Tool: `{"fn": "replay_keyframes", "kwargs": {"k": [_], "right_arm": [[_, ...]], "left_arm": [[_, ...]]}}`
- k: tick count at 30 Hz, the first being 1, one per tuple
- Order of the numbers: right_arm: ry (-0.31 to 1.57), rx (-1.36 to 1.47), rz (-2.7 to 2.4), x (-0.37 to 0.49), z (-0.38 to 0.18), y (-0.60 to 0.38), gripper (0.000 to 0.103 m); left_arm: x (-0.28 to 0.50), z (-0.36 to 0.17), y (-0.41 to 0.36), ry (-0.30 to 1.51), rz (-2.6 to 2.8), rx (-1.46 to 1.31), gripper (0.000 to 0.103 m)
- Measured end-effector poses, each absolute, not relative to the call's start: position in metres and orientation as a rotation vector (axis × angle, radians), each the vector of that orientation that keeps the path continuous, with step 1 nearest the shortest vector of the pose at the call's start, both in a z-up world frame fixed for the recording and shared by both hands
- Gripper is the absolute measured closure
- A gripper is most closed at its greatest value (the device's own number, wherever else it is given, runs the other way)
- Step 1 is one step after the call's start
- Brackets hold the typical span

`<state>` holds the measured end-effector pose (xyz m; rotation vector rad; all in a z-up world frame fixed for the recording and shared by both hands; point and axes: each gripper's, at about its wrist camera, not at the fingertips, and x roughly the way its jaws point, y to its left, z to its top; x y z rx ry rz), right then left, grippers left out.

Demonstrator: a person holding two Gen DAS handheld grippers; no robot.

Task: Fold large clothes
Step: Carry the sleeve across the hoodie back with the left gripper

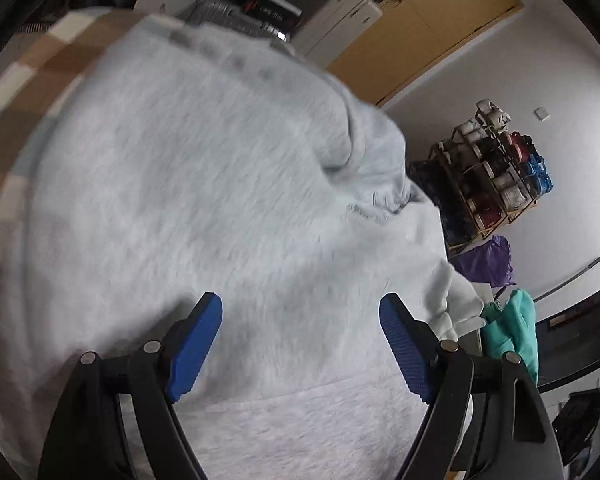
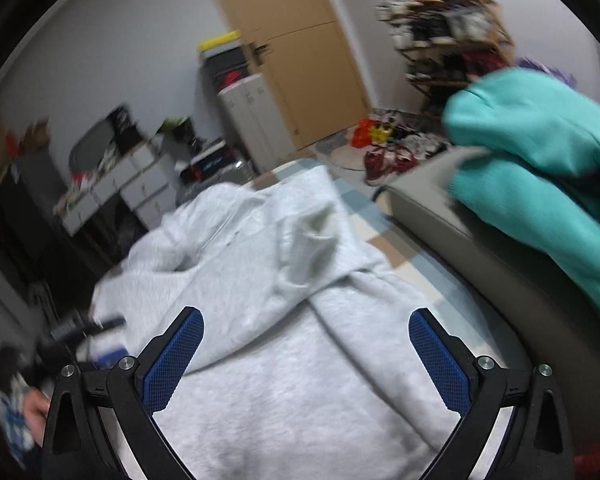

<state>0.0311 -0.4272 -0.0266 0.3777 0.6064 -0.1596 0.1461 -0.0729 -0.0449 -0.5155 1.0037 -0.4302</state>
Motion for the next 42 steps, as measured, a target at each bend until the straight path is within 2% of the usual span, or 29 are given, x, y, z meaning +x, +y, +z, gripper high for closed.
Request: {"fn": "replay_keyframes", "kwargs": {"k": [4,8,10,11,12,14,15,17,19,21,25,26,31,32,33,35,36,37,38,40,41,42], "right_arm": [[0.652,0.041,-0.016,0.101,-0.007,-0.368,0.000],[0.785,-0.073,-0.029,0.185,-0.025,-0.352,0.001],[0.879,-0.053,-0.037,0.215,-0.043,-0.360,0.007],[0.932,-0.043,-0.043,0.227,-0.054,-0.364,0.016],[0.991,-0.036,-0.056,0.237,-0.067,-0.371,0.029],[1.091,-0.049,-0.110,0.248,-0.095,-0.385,0.042],[1.142,-0.059,-0.137,0.251,-0.113,-0.392,0.044],[1.100,-0.004,-0.134,0.246,-0.116,-0.403,0.043],[1.137,0.002,-0.116,0.249,-0.118,-0.405,0.044],[1.125,-0.025,-0.112,0.246,-0.110,-0.404,0.053],[0.993,-0.037,-0.053,0.227,-0.081,-0.401,0.049],[0.992,-0.047,-0.049,0.224,-0.082,-0.400,0.043],[1.161,-0.157,-0.159,0.231,-0.143,-0.409,0.040],[1.143,-0.155,-0.158,0.227,-0.148,-0.412,0.041],[1.094,-0.140,-0.171,0.221,-0.148,-0.415,0.031],[1.131,-0.141,-0.203,0.228,-0.149,-0.409,0.031],[1.128,-0.134,-0.200,0.230,-0.144,-0.405,0.036],[1.088,-0.100,-0.172,0.232,-0.132,-0.398,0.040],[1.008,-0.044,-0.102,0.236,-0.112,-0.388,0.039],[0.934,-0.027,0.025,0.250,-0.086,-0.360,0.029],[0.913,-0.039,0.084,0.260,-0.078,-0.342,0.019],[0.896,-0.048,0.133,0.269,-0.074,-0.328,0.017]], "left_arm": [[0.155,-0.052,-0.066,0.989,-0.313,-0.452,0.026],[0.159,-0.077,-0.044,1.052,-0.322,-0.518,0.026],[0.160,-0.080,-0.051,1.062,-0.331,-0.505,0.026],[0.162,-0.082,-0.058,1.080,-0.332,-0.489,0.026],[0.166,-0.083,-0.063,1.091,-0.328,-0.490,0.026],[0.167,-0.087,-0.065,1.094,-0.333,-0.498,0.026],[0.168,-0.087,-0.067,1.097,-0.338,-0.495,0.026],[0.170,-0.085,-0.061,1.105,-0.338,-0.508,0.026],[0.164,-0.079,-0.027,1.118,-0.326,-0.518,0.026],[0.162,-0.078,-0.012,1.133,-0.289,-0.538,0.026],[0.161,-0.081,-0.008,1.202,-0.326,-0.633,0.026],[0.161,-0.081,-0.011,1.209,-0.339,-0.619,0.026],[0.161,-0.082,-0.028,1.186,-0.316,-0.471,0.026],[0.161,-0.082,-0.033,1.191,-0.308,-0.429,0.026],[0.160,-0.081,-0.038,1.205,-0.289,-0.377,0.026],[0.158,-0.077,-0.044,1.266,-0.213,-0.285,0.026],[0.155,-0.074,-0.041,1.253,-0.212,-0.286,0.026],[0.153,-0.070,-0.037,1.227,-0.215,-0.295,0.026],[0.152,-0.068,-0.030,1.196,-0.215,-0.311,0.026],[0.156,-0.074,-0.015,1.180,-0.176,-0.343,0.026],[0.159,-0.084,-0.006,1.192,-0.166,-0.374,0.026],[0.161,-0.092,0.000,1.198,-0.183,-0.413,0.026]]}}
